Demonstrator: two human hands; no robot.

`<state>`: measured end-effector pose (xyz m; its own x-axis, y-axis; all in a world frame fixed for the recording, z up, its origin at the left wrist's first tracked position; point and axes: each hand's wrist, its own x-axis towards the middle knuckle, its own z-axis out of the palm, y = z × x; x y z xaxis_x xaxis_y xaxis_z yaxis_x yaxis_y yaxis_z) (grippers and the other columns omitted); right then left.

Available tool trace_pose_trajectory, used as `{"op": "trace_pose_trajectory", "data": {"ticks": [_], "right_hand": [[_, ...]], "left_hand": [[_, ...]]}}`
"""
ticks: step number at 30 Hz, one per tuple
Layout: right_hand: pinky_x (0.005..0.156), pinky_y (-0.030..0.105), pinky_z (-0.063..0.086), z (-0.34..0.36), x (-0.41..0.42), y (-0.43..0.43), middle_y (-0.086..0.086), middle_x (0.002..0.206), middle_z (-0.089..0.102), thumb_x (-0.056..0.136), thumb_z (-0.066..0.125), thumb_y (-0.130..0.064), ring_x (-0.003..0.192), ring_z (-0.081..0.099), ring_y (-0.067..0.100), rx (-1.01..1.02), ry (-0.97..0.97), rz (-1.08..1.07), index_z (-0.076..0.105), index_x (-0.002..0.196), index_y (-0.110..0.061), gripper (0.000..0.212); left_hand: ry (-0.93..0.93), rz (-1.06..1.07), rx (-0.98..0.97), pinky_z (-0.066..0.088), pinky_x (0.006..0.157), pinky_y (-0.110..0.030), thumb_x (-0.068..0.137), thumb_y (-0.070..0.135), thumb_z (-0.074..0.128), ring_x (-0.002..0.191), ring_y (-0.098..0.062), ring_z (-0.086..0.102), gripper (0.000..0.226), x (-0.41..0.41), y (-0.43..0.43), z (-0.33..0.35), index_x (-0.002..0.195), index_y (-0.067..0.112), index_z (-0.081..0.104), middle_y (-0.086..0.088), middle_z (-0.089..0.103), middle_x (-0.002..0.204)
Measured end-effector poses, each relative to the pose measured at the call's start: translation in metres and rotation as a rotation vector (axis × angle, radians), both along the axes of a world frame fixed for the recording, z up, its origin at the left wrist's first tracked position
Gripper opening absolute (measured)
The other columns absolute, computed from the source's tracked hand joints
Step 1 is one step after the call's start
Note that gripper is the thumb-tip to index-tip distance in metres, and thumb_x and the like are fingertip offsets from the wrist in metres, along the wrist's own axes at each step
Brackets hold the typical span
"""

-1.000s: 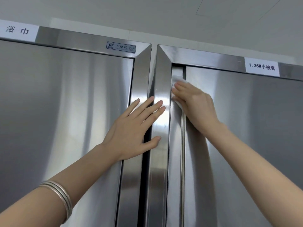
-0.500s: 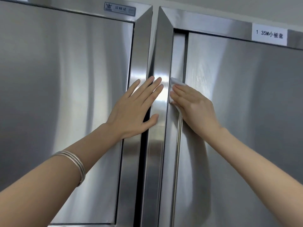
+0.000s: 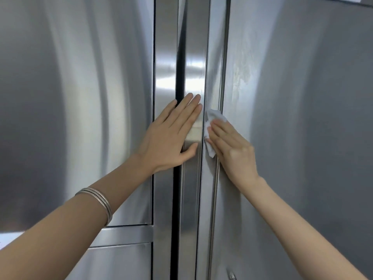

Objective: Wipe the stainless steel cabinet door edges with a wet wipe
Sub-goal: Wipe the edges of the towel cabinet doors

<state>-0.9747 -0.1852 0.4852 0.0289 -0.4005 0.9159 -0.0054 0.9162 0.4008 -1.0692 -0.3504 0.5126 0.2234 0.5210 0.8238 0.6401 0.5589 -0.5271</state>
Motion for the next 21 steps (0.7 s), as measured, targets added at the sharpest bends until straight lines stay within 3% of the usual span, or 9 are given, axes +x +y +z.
{"op": "trace_pose_trajectory", "data": {"ticks": [6,10,12,15,18,21], "right_hand": [[0.062,0.035,0.057,0.037,0.006,-0.004,0.009,0.096,0.070,0.086,0.065,-0.006,0.095,0.067,0.022,-0.071,-0.074,-0.021,0.069,0.083,-0.001,0.008],[0.082,0.029,0.054,0.004,0.000,-0.006,0.008,0.107,0.069,0.091,0.061,-0.007,0.110,0.061,0.017,-0.120,-0.028,0.035,0.070,0.094,0.000,0.012],[0.091,0.034,0.051,-0.043,-0.001,-0.009,0.010,0.108,0.069,0.088,0.064,-0.002,0.110,0.061,0.020,-0.162,-0.036,0.061,0.071,0.096,0.003,0.011],[0.088,0.043,0.053,-0.101,0.008,-0.014,0.014,0.108,0.069,0.080,0.072,0.004,0.106,0.063,0.026,-0.165,-0.129,0.008,0.071,0.096,0.006,0.016],[0.087,0.036,0.054,-0.089,0.016,-0.012,0.012,0.108,0.069,0.080,0.072,0.003,0.105,0.065,0.024,-0.119,-0.196,-0.036,0.072,0.092,0.004,0.012],[0.090,0.036,0.053,-0.078,0.016,-0.009,0.012,0.108,0.069,0.084,0.068,0.001,0.106,0.064,0.025,-0.147,-0.173,-0.005,0.071,0.093,0.004,0.011]], "left_hand": [[0.003,0.013,-0.009,0.012,0.122,-0.040,0.089,0.041,0.044,0.149,-0.024,0.014,0.075,-0.001,0.000,-0.010,0.151,0.001,0.026,-0.013,0.021,0.159],[0.007,0.013,-0.011,0.011,0.122,-0.040,0.091,0.043,0.043,0.149,-0.024,0.013,0.075,-0.002,0.000,-0.010,0.151,0.001,0.024,-0.013,0.020,0.160],[0.006,0.006,-0.006,0.009,0.122,-0.039,0.091,0.042,0.043,0.149,-0.024,0.013,0.075,-0.002,0.000,-0.010,0.151,0.002,0.024,-0.013,0.020,0.160],[0.003,0.003,-0.015,0.010,0.122,-0.040,0.092,0.041,0.043,0.149,-0.024,0.014,0.073,-0.001,-0.001,-0.012,0.151,0.003,0.025,-0.012,0.020,0.160],[0.041,0.021,-0.083,0.012,0.122,-0.042,0.092,0.040,0.042,0.148,-0.025,0.017,0.070,0.002,-0.003,-0.010,0.150,0.003,0.028,-0.012,0.023,0.159],[0.141,-0.026,-0.259,0.020,0.119,-0.046,0.090,0.030,0.048,0.140,-0.032,0.036,0.053,0.004,0.000,-0.002,0.131,-0.003,0.053,-0.020,0.048,0.143]]}}
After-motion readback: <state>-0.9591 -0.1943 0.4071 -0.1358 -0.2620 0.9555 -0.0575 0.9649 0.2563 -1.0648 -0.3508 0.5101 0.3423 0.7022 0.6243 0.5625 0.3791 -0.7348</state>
